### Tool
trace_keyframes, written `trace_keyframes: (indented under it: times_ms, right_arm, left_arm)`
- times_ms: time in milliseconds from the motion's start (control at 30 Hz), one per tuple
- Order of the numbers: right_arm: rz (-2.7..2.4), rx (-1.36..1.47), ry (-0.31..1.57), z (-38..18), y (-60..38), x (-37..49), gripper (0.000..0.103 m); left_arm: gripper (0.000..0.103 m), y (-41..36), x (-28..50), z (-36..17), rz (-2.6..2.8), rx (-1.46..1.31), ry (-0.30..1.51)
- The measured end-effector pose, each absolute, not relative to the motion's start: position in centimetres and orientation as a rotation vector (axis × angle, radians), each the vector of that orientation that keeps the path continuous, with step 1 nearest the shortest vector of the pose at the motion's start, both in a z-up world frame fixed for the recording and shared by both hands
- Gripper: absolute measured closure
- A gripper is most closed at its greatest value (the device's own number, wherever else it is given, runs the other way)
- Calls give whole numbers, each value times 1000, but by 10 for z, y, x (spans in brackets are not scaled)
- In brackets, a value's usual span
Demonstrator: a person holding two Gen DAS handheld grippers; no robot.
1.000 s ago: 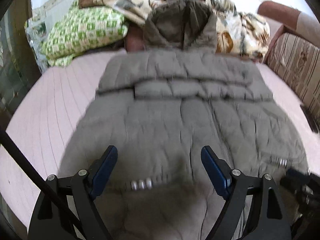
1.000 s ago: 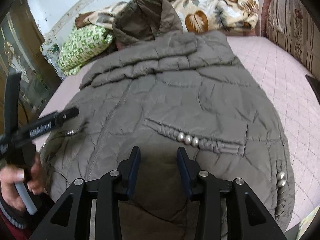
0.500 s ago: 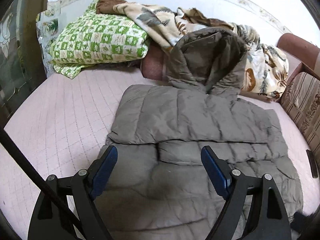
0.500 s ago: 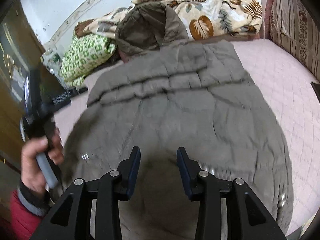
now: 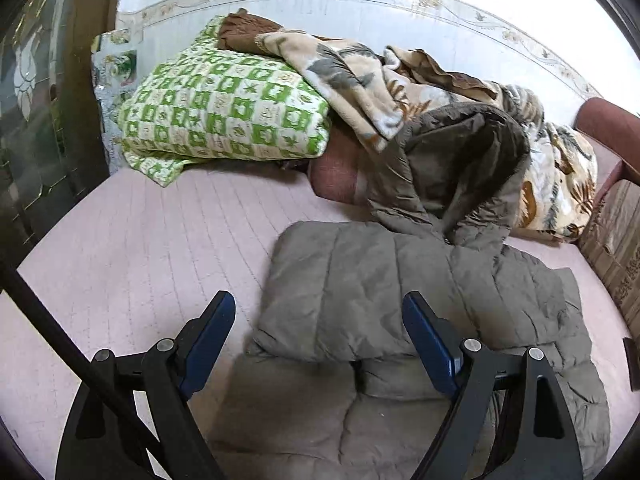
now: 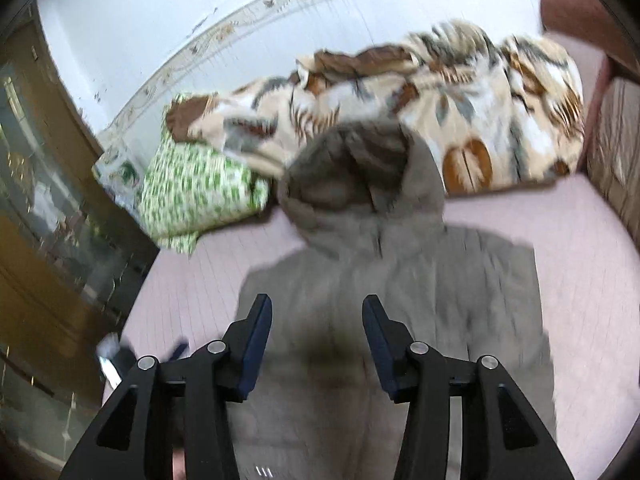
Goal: Fold large clothes
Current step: 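Close the right tool on the jacket hem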
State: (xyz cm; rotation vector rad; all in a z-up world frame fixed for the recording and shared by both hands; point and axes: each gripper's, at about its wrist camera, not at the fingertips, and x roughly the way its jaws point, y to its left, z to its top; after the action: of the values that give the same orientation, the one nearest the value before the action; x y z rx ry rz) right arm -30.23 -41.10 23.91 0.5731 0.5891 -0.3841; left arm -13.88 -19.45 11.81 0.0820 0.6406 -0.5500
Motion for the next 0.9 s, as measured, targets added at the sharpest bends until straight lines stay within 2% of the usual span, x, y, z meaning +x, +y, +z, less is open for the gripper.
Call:
trace_keyframes:
  times_ms: [200, 567, 900]
  right_arm:
    - [-429, 658, 566, 267, -458, -227, 48]
    - [-547, 905, 495, 234, -555, -136, 47]
    - [-643, 1151, 436, 188, -604, -124, 47]
  left_arm:
    - [18, -198, -144, 121, -573, 102, 615]
    - [18, -201, -130, 111, -588, 71, 658]
    - [18, -205, -126, 106, -610, 67, 676]
